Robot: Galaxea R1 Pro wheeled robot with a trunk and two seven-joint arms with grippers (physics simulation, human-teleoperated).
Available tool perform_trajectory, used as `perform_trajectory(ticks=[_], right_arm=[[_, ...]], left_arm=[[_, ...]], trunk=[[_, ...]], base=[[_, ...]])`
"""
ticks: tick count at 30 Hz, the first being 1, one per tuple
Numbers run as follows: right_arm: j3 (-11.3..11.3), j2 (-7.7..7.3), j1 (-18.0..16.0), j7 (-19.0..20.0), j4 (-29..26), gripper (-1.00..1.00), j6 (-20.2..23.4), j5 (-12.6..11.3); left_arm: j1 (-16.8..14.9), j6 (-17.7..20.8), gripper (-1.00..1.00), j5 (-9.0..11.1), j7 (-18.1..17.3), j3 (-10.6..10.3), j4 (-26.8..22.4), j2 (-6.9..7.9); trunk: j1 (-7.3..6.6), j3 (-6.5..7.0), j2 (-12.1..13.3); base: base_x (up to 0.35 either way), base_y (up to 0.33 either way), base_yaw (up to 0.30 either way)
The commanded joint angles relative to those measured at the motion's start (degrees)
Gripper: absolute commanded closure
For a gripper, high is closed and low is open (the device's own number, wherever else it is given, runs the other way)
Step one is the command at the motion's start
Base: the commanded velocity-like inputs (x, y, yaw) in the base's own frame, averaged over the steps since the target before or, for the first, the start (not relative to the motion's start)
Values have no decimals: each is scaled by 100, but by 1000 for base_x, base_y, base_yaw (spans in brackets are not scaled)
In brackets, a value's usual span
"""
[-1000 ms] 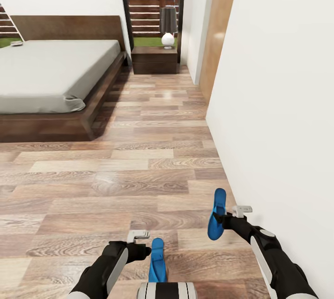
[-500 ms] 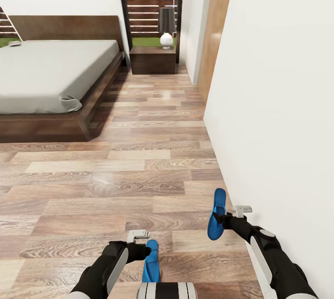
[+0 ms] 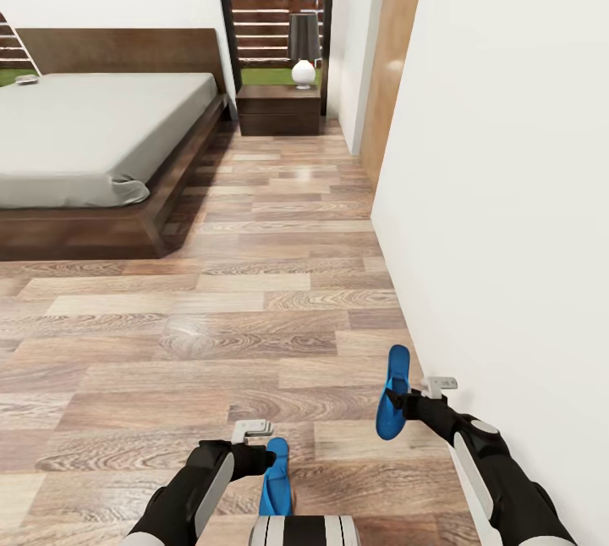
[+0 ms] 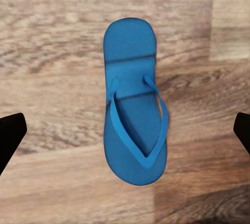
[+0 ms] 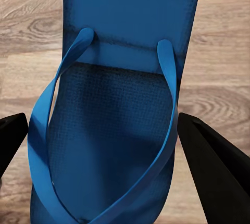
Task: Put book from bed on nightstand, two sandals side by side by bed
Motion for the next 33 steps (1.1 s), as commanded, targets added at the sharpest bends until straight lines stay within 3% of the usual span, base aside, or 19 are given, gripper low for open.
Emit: perform_trajectory(ticks=[1, 33], right_arm=[[-10, 1, 1, 18, -8, 100, 47, -61], [0, 11, 6, 12, 7, 100, 38, -55]], left_arm=[[-1, 28, -100, 36, 12, -6, -7, 3], [-1, 22, -100, 107, -1, -22, 2, -12]], trunk=[[-1, -4, -2], [-1, -4, -2]], base=[[0, 0, 0], [0, 0, 0]])
